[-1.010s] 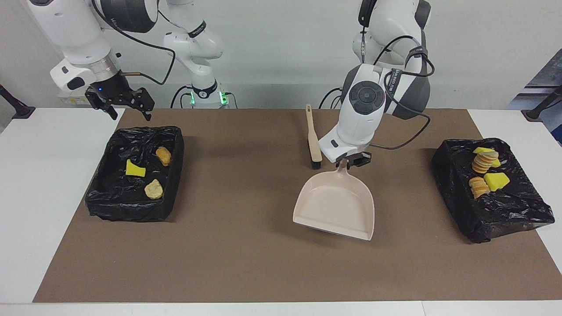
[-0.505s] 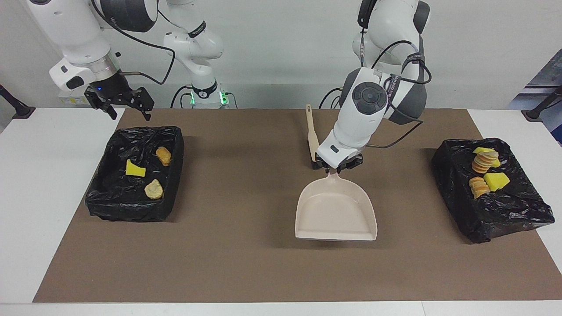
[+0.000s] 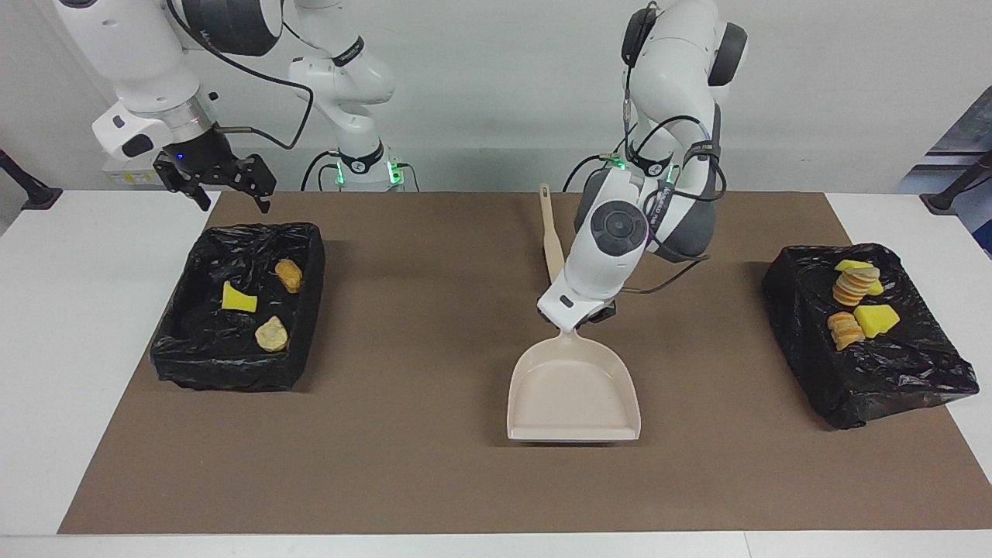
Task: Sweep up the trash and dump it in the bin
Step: 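Bring the empty dustpan back to the table center with the left gripper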
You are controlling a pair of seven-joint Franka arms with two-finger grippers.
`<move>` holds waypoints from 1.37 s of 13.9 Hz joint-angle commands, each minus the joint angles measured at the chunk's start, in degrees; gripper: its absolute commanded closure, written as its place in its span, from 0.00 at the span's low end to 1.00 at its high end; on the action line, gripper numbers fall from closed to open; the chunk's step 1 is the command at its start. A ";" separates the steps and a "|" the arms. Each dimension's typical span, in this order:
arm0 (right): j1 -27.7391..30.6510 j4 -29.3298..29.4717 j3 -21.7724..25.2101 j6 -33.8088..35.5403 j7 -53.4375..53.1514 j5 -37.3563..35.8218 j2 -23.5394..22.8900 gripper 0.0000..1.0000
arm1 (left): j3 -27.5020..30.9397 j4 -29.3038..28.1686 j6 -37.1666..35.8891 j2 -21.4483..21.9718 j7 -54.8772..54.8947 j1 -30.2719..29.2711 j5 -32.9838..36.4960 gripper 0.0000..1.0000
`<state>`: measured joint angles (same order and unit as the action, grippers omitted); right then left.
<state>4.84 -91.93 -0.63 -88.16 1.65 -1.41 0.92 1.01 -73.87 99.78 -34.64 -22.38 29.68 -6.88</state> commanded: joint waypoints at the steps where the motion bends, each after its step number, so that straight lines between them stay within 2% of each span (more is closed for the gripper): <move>1: 0.08 0.00 -0.16 0.09 -1.03 -0.35 0.31 0.00 | 0.92 -0.65 2.16 -0.86 -0.03 1.60 -0.85 1.00; 3: 0.08 -0.18 -0.16 0.36 -0.94 -0.34 0.31 0.00 | 0.92 -4.85 6.73 0.10 -0.21 2.13 -0.76 1.00; 4: 0.08 -0.18 -0.16 0.36 -0.94 -0.34 0.40 0.00 | 1.01 -5.84 6.57 0.63 -0.21 2.31 -0.76 1.00; 5: 0.08 -0.18 -0.16 0.27 -0.94 -0.34 0.40 0.00 | 1.01 -5.85 5.87 0.89 -0.21 2.57 -0.76 0.81; 7: 0.08 -0.18 -0.16 0.36 -0.94 -0.17 0.49 0.00 | 1.01 -5.85 5.25 1.16 -0.64 2.66 -0.76 0.00; 10: 0.08 -0.18 -0.16 0.27 -1.03 -0.08 0.49 0.00 | 1.19 -7.77 2.71 7.98 -0.30 2.40 -0.50 0.00; 14: 0.08 -0.09 -0.16 0.01 -0.86 -0.08 0.40 0.00 | 2.59 -14.71 0.33 18.18 0.23 -0.14 -0.24 0.00; 17: 0.08 -0.09 -0.16 -0.08 -0.77 0.27 0.31 0.00 | 3.03 -22.61 0.15 30.30 3.55 -6.63 -0.15 0.00; 19: 0.08 -0.09 -0.16 -0.08 -0.77 0.27 0.31 0.00 | 3.03 -23.95 -3.34 35.06 12.75 -12.34 -0.15 0.00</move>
<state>4.84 -91.93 -0.63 -88.10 1.64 -1.36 0.92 4.46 -91.15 97.92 -7.30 -16.09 21.85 -6.82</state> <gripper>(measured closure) 0.000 0.000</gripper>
